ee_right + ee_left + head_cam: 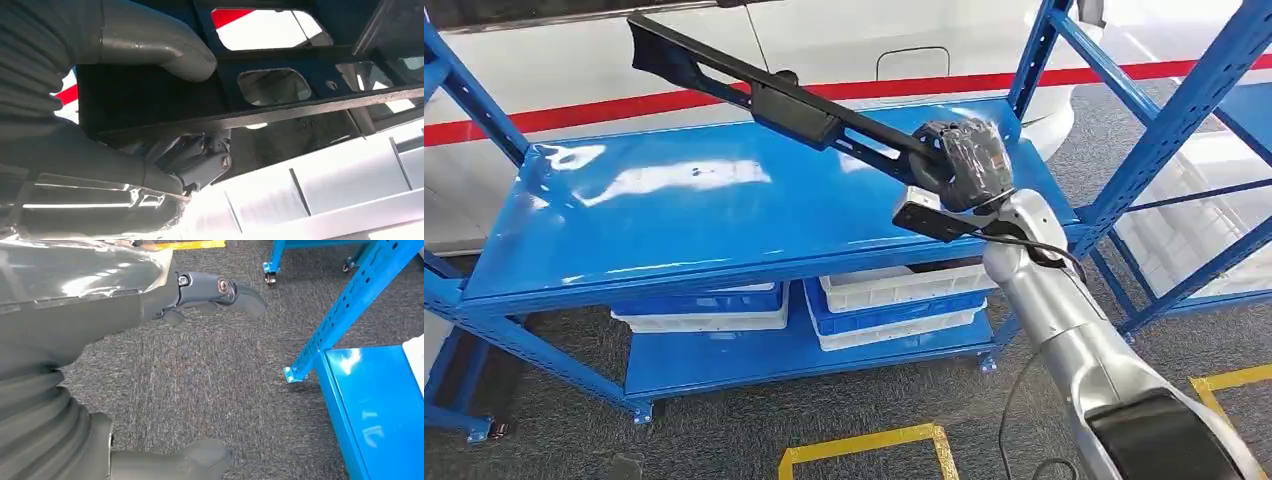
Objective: Take the parts from the cabinet and place them on the table.
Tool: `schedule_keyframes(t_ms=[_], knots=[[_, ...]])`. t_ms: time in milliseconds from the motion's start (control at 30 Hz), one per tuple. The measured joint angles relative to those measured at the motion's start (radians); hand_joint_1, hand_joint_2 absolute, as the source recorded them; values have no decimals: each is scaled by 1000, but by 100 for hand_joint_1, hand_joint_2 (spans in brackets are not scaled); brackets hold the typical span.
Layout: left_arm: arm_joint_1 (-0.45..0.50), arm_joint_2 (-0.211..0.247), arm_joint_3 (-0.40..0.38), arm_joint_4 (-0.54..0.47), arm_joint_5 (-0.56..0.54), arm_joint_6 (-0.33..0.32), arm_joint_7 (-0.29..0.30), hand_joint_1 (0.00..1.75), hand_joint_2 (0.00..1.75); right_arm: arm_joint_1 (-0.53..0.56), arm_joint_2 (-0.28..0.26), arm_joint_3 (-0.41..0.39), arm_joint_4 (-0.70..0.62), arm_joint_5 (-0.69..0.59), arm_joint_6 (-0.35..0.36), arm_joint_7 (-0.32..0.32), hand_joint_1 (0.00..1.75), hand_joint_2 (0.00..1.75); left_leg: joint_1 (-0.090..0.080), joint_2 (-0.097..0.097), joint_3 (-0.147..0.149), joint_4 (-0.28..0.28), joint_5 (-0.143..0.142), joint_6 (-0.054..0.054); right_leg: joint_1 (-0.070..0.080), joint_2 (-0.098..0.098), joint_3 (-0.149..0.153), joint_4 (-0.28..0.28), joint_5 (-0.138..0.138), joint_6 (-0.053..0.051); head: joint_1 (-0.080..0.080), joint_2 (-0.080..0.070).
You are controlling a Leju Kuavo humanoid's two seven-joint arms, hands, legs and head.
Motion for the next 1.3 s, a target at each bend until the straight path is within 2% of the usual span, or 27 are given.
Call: schedule_keyframes(t_ms=[900,1300], knots=[[-2,2,0,0,-8,0,2,0,175,16,3,0,-32,17,-6,11,175,175,0,0,0,0,0,0,0,0,0,0,0,0,0,0],[-2,2,1,0,-9,2,5,0,175,17,9,0,-32,14,-7,-7,175,175,0,0,0,0,0,0,0,0,0,0,0,0,0,0]])
